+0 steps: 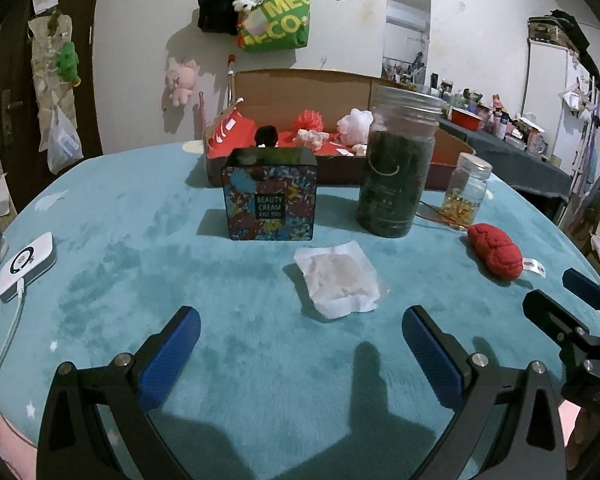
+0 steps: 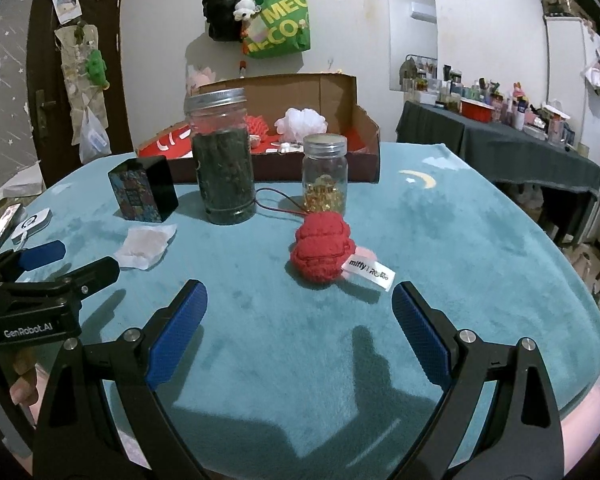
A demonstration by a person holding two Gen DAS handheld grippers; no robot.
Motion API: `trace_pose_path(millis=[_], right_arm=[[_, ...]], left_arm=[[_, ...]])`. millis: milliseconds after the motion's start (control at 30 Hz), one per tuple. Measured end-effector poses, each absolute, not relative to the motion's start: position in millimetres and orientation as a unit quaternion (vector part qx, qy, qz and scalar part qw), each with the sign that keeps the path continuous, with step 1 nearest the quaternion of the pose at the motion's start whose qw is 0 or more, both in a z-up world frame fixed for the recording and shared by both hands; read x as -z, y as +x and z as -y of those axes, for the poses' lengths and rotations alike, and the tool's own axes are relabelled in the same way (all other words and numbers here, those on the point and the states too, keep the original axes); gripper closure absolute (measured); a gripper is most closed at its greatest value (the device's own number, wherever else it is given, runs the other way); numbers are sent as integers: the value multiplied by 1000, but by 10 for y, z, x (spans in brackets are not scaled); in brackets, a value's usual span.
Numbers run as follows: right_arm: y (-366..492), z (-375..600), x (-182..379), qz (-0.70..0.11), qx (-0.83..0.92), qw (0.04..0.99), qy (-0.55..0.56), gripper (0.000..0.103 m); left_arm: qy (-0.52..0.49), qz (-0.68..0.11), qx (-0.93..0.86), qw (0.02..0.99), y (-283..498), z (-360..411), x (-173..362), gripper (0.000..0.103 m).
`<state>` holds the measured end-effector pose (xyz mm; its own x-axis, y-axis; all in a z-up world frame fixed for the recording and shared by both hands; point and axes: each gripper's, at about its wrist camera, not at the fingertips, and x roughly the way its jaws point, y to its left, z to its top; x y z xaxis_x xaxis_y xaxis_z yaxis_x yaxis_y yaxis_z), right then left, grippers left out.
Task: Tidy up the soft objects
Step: 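Grasp the white tissue sheet with the left tool while the right tool grasps the red knit bunny, then lift the white sheet and red bunny and carry both over the box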
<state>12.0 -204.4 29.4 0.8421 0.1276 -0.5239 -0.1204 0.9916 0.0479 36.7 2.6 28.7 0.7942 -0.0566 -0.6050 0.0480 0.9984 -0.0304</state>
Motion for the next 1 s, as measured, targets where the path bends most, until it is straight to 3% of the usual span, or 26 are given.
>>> trace_pose_path(millis=[400, 633, 700, 767, 833, 867, 1000], right_arm=[[505, 2112, -361, -313, -80, 946, 8, 8], [892, 2168, -376, -353, -83, 932, 10, 8], [1025, 2163, -336, -376, -85, 923, 14, 10], [1128, 2149, -270, -397, -92, 913, 23, 27], [1194, 2147, -196, -418, -106, 902, 35, 65], [1194, 2157, -189, -417, -110, 901, 41, 65], [1110, 2159, -251, -407, -149, 898, 68, 67]], left_arm=[[-11, -377, 30, 926, 732, -32, -286, 2], [13, -415, 42, 909, 950, 23, -202, 23], [21, -414, 61, 908, 955, 55, -226, 37], [19, -416, 79, 906, 961, 72, -252, 63], [17, -419, 102, 902, 978, 94, -285, 81], [13, -421, 111, 900, 988, 97, -296, 86], [8, -422, 136, 896, 1019, 112, -332, 88]])
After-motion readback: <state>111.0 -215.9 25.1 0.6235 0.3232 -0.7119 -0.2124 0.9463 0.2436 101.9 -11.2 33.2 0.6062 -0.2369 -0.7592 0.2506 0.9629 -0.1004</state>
